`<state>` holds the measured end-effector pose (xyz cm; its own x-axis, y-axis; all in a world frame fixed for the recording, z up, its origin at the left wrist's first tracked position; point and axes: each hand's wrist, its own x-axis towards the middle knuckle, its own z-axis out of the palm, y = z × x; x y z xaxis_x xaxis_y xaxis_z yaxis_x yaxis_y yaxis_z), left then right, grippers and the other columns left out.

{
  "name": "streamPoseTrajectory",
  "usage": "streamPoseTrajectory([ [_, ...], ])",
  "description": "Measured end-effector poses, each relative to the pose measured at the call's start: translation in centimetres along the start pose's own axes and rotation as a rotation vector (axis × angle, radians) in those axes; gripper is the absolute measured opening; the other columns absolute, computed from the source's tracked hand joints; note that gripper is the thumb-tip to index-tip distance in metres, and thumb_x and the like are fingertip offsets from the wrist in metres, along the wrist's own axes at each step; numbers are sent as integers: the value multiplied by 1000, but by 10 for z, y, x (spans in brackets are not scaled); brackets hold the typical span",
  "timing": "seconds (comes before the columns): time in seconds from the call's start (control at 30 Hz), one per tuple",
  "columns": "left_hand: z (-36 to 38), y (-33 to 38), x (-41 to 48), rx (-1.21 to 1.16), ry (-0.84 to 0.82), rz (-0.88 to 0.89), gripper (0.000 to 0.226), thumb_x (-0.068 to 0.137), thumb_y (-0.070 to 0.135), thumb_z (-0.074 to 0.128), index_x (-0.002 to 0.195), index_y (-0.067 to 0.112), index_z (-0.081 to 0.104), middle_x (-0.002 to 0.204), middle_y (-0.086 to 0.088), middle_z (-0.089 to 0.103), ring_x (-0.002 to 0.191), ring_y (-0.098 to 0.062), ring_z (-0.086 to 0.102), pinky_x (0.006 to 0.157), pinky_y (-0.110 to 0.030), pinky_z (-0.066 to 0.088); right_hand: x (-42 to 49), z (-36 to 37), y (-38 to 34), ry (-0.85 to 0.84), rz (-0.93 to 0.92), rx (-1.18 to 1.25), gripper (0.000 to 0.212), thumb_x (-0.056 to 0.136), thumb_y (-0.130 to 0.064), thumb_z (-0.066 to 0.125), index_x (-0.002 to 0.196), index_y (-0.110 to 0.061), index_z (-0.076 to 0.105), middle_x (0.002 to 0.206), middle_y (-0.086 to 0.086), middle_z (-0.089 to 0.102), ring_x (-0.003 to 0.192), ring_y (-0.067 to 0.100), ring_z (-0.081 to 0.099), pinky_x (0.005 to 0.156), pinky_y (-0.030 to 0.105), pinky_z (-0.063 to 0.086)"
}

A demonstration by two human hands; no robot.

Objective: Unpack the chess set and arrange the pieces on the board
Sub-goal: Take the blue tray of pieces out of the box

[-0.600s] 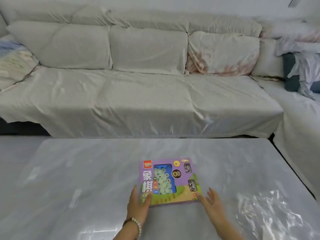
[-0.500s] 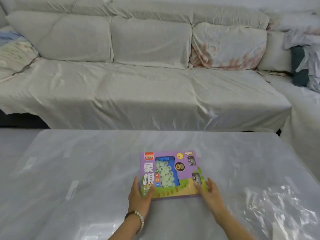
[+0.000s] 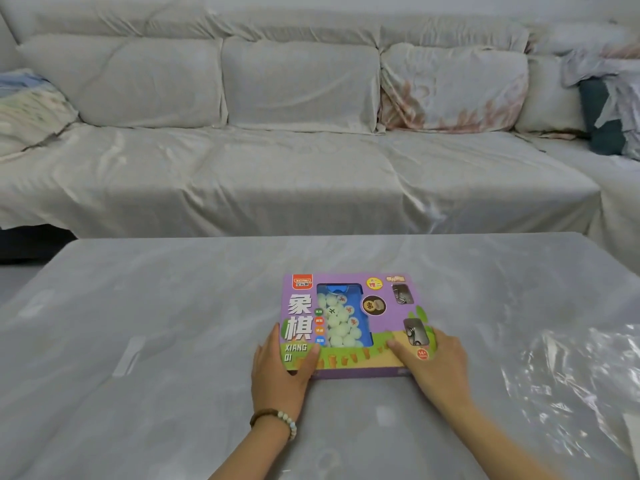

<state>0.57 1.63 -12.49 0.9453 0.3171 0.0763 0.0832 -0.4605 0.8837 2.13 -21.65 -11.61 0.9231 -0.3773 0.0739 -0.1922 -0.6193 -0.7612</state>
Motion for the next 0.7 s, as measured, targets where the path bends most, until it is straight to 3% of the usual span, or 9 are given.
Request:
streamPoseTrajectory([
  [0.1,-7,-4,-7,-7,-7,8,60,68,63,56,118,31,47,100,11,59,91,-7,54,62,-14,42,-17,1,-2,8,23,17,54,59,-66,72,92,-25,60,86,-6,63,87,22,57,82,42,48],
  [0.23,-22,-10,-19,-24,-11,9,56,67,66,59,113,37,46,98,17,59,93,-10,57,72,-29,53,-41,-3,-12,-53,148,109,70,61,-52,81,114,-17,52,99,-1,61,102,26,55,91,42,47],
  [0.37,-51,-23,-40,-18,0,-22,73,67,81,46,121,32,47,102,14,60,94,-12,60,76,-34,54,-84,-2,-25,-84,152,162,64,59,-49,83,106,-25,46,97,-5,61,99,22,57,88,40,50],
  [0.57,-107,-36,-84,69,83,-76,69,74,53,55,132,18,40,107,3,58,88,-14,58,62,-17,46,-136,6,-37,-246,121,156,78,54,-51,84,114,-19,45,109,-1,55,104,19,56,92,39,48],
  [0.7,-135,-43,-98,246,70,-76,73,75,56,59,134,20,37,117,-4,58,98,-19,55,78,-31,49,-147,1,-54,-382,98,69,92,56,-47,86,127,-17,35,113,-1,46,110,18,50,92,30,44],
])
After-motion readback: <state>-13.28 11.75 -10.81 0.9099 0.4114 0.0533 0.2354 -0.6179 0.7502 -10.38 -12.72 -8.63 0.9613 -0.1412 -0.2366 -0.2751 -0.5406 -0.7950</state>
